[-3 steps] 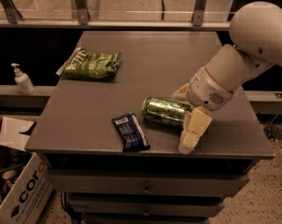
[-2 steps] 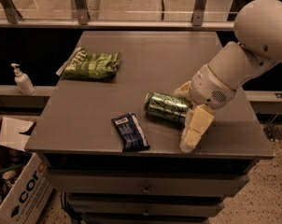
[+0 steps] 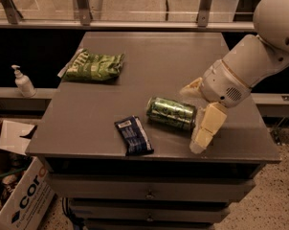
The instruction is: Move green can near rxbar blueberry
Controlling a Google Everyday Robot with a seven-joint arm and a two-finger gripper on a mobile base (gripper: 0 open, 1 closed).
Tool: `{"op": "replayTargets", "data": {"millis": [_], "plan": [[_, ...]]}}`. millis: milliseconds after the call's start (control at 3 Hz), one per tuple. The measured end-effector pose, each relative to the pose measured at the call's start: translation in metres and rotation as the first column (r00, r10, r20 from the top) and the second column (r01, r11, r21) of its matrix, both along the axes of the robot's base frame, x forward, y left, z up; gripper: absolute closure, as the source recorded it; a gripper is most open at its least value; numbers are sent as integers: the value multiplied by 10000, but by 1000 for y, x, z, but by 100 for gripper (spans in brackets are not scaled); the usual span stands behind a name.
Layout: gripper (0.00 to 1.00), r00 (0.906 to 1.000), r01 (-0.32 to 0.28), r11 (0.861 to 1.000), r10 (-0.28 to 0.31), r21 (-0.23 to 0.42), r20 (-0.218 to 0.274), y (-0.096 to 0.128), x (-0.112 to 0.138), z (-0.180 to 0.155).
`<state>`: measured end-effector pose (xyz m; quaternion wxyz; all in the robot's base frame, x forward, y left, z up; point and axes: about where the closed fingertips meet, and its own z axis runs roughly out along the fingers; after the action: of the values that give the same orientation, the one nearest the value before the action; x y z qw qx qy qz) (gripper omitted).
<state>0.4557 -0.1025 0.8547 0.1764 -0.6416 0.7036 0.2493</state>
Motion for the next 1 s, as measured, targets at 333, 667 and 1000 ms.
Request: {"op": "replayTargets", "data": {"millis": [333,667,1000], "plan": [[0,10000,9,9999,-9,112,20,-3,-5,8],[0,9995,152,9996,-158,236,259,-9,-3,20],[0,9956,547,9971,-586,536,725,-25,14,33]]}}
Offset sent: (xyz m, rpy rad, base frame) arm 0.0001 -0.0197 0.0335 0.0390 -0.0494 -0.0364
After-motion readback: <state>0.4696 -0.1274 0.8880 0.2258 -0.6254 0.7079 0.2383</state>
